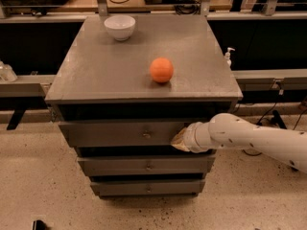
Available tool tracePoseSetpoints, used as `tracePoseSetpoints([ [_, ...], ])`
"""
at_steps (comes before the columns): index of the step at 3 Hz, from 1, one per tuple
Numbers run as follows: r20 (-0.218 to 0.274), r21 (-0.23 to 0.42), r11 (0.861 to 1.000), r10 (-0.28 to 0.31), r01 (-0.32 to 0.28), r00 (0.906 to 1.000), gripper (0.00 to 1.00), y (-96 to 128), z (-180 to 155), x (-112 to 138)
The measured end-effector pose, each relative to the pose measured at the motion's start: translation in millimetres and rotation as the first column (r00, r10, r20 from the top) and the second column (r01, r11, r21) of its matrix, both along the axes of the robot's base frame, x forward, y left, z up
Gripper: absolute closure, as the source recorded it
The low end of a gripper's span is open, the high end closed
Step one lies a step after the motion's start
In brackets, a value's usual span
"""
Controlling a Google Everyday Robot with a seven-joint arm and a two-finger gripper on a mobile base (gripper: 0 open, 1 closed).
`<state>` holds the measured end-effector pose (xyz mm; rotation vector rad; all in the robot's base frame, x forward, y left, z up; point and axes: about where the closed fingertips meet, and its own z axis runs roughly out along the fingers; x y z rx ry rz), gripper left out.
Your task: Close top drawer
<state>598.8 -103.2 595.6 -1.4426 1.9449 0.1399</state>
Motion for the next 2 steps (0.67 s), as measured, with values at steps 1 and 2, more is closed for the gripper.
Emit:
tracePoseSetpoints([
  [1,-0.006,0.002,1.000,0.004,-0.004,1.0000,1.00,1.2,-2.0,0.2],
  [2,-0.029,0.022,0.998,0.060,-0.059,0.9978,1.00,21.4,2.6,-40.6],
])
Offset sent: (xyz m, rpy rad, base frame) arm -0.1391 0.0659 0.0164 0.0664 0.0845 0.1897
